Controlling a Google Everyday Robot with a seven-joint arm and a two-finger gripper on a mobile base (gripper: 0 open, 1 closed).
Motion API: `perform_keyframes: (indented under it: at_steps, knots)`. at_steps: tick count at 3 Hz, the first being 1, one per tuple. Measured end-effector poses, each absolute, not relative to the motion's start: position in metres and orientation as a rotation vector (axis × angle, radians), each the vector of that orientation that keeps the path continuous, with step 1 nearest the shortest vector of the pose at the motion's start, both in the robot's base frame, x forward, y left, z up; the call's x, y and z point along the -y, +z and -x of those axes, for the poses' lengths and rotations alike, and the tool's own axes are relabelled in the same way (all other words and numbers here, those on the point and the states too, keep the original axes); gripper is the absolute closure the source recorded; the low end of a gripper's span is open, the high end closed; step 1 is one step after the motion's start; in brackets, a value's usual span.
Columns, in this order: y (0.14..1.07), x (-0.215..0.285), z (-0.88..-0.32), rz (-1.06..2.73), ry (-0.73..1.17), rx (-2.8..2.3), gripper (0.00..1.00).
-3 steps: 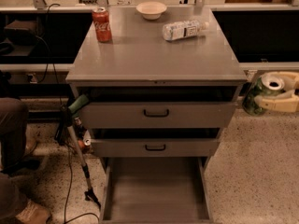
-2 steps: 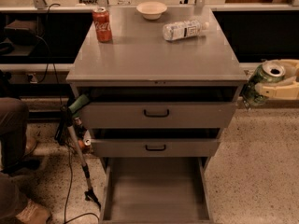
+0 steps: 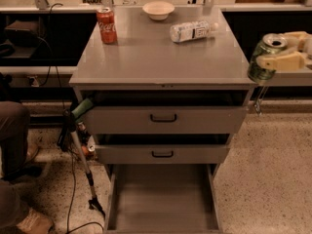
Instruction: Pick green can from bottom drawer and place on counter
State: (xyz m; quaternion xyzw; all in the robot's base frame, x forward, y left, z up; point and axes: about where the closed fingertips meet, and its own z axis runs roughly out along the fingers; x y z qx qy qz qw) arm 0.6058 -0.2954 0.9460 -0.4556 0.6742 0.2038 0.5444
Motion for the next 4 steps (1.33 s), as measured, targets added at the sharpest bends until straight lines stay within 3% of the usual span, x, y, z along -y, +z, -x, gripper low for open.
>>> perform_keyframes:
  at_steps: [4]
  knots:
    - [0.941, 0.230, -0.731, 0.989, 0.550, -1.649, 1.00]
